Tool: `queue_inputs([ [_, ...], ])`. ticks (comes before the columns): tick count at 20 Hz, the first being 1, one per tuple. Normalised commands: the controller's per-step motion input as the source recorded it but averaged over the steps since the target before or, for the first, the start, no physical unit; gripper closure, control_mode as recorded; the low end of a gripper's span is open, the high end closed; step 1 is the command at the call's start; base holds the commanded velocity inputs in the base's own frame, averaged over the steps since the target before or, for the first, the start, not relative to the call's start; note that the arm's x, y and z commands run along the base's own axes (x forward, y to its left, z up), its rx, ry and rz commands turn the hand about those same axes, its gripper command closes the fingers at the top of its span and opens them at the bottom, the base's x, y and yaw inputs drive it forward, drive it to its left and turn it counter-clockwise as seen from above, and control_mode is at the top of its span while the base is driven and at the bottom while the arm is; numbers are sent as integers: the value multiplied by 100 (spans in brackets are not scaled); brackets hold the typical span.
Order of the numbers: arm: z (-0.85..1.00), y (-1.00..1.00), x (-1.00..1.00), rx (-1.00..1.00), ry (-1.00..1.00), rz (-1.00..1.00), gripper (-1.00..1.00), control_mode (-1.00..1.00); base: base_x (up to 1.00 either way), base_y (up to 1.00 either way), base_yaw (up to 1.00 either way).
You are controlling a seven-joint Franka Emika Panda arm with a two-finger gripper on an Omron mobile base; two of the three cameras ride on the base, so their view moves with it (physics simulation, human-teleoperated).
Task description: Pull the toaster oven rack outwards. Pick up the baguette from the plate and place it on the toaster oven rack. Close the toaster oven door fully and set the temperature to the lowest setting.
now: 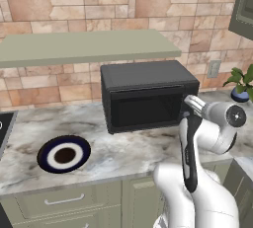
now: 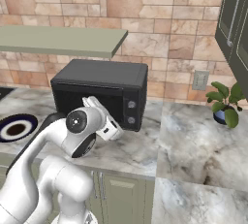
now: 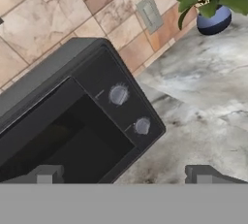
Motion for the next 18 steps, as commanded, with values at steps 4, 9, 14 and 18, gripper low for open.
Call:
queue_inputs([
  [4,7,0,0,1,0,7,-100,-100,0,0,0],
  [9,3,-19,20,5,0,1,-100,-100,0,0,0],
  [14,3,-21,28,5,0,0,-100,-100,0,0,0],
  [18,0,-12,8,1,-2,3,-100,-100,0,0,0],
])
